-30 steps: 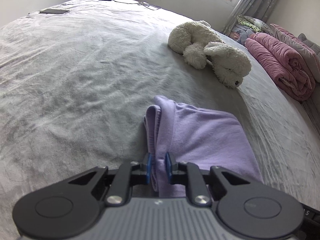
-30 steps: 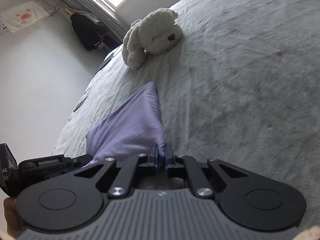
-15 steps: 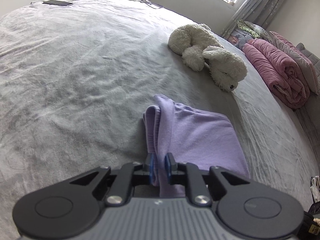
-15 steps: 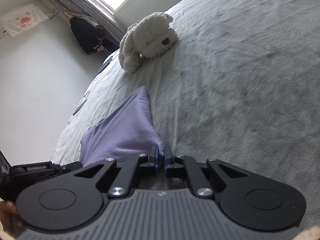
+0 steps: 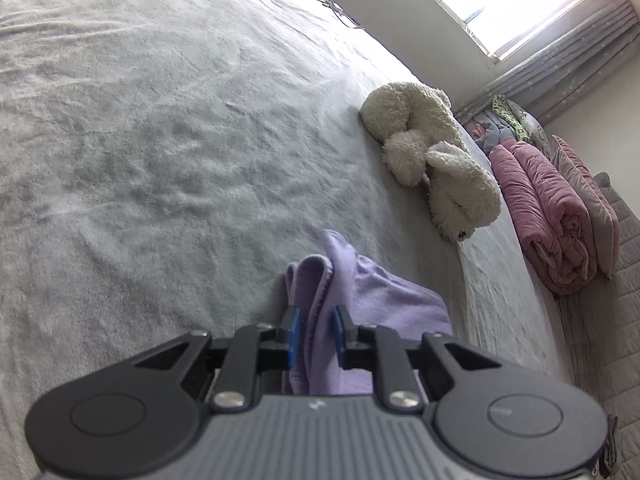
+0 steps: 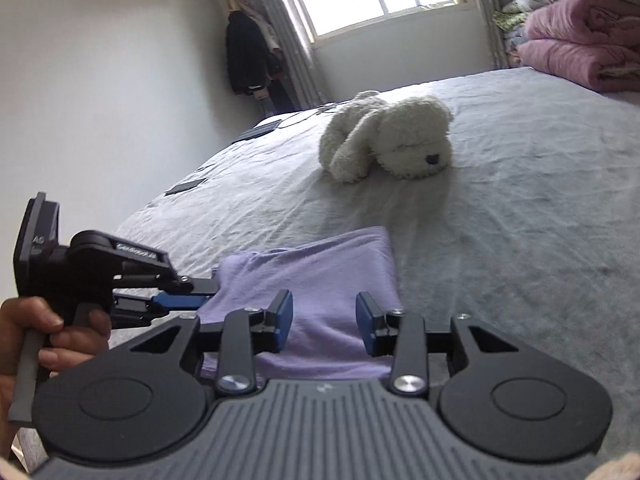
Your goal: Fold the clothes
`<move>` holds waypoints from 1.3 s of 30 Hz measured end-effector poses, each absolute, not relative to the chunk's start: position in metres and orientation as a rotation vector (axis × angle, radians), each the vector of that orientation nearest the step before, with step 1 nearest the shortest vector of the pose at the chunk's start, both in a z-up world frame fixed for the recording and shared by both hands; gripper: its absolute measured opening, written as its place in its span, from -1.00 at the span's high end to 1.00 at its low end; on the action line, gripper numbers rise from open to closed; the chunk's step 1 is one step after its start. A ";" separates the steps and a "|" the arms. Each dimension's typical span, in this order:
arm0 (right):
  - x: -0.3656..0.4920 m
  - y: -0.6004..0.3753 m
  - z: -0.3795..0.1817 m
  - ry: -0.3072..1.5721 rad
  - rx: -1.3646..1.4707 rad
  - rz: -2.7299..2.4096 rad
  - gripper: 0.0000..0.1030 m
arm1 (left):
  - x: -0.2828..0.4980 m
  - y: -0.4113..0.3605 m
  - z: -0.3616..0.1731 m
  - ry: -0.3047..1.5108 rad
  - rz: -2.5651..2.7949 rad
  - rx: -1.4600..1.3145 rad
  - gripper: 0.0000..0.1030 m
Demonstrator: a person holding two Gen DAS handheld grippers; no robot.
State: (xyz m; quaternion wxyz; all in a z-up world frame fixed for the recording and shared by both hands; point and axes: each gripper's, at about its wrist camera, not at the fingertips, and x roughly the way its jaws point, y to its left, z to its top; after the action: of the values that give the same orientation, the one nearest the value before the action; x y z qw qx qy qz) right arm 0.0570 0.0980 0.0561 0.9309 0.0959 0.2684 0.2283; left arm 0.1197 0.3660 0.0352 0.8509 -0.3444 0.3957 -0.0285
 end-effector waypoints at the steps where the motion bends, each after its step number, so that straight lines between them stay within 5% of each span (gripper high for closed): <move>1: 0.060 0.112 0.056 0.552 0.155 0.508 0.21 | 0.119 0.367 0.035 0.835 -0.061 -0.730 0.68; 10: 0.075 0.195 0.039 0.580 -0.079 0.659 0.23 | 0.119 0.375 0.028 0.847 -0.068 -0.752 0.68; 12: 0.074 0.198 0.035 0.579 -0.122 0.628 0.68 | 0.120 0.376 0.028 0.849 -0.066 -0.750 0.68; 14: 0.073 0.191 0.036 0.569 -0.096 0.631 0.86 | 0.121 0.376 0.028 0.850 -0.067 -0.747 0.68; 17: 0.070 0.184 0.040 0.551 -0.072 0.636 0.87 | 0.122 0.375 0.028 0.850 -0.069 -0.741 0.68; 29: 0.068 0.181 0.029 0.549 -0.056 0.682 0.75 | 0.117 0.379 0.035 0.823 -0.064 -0.742 0.66; 36: 0.056 0.174 0.035 0.521 -0.037 0.667 0.70 | 0.120 0.366 0.035 0.862 -0.082 -0.691 0.39; 39: 0.051 0.182 0.034 0.501 -0.092 0.673 0.22 | 0.122 0.361 0.033 0.896 -0.078 -0.656 0.39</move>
State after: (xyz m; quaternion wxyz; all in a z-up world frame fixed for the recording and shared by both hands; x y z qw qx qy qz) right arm 0.0512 0.1818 0.0339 0.9123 -0.0444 0.2432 0.3264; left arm 0.1219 0.3609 0.0327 0.8491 -0.3113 0.4251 -0.0369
